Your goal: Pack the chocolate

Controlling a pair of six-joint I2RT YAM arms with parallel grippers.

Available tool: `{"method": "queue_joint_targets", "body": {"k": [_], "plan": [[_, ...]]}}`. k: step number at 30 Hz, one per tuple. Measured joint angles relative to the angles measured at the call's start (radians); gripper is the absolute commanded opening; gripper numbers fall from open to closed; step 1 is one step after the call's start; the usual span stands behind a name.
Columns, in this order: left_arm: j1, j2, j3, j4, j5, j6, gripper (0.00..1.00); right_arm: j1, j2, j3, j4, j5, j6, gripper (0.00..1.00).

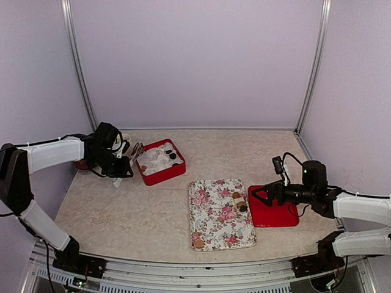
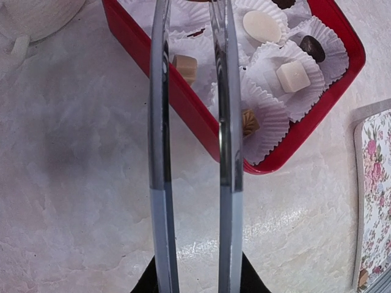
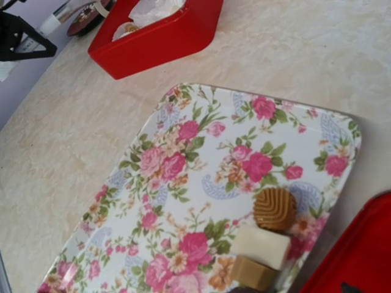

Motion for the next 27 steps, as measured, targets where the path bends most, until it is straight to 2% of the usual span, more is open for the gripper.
{"method": "queue_joint_targets", "body": {"k": [15, 27], "plan": [[0.0, 0.055, 0.001, 0.024, -0.021, 0.001, 0.3, 0.0, 0.018, 0.0, 0.005, 0.0, 0.0, 1.0], [0.002, 0.073, 0.003, 0.042, -0.021, 0.001, 0.31, 0.0, 0.024, 0.0, 0.011, 0.0, -0.001, 1.0]]}}
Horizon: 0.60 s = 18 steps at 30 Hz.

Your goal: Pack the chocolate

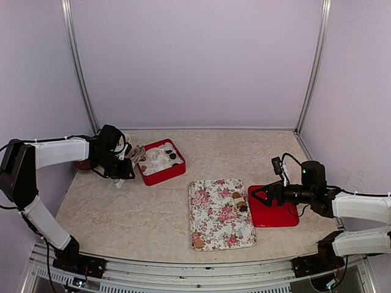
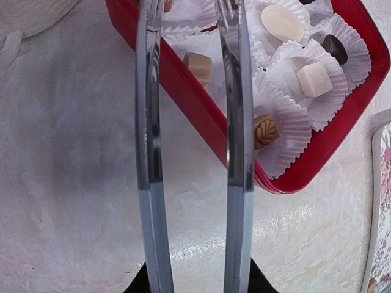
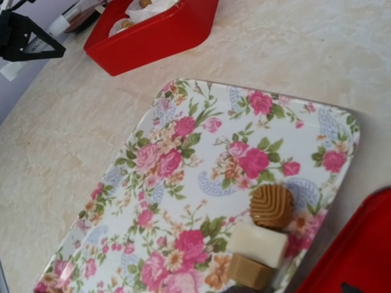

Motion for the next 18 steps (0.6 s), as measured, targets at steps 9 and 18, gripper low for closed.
{"method": "queue_joint_targets", "body": {"k": [9, 18], "plan": [[-0.015, -0.059, 0.01, 0.0, 0.0, 0.0, 0.31, 0.0, 0.0, 0.0, 0.0, 0.0, 0.0, 1.0], [-0.241, -0.212, -0.001, 0.033, 0.0, 0.046, 0.32, 0.0, -0.014, 0.0, -0.005, -0.001, 0.0, 1.0]]}}
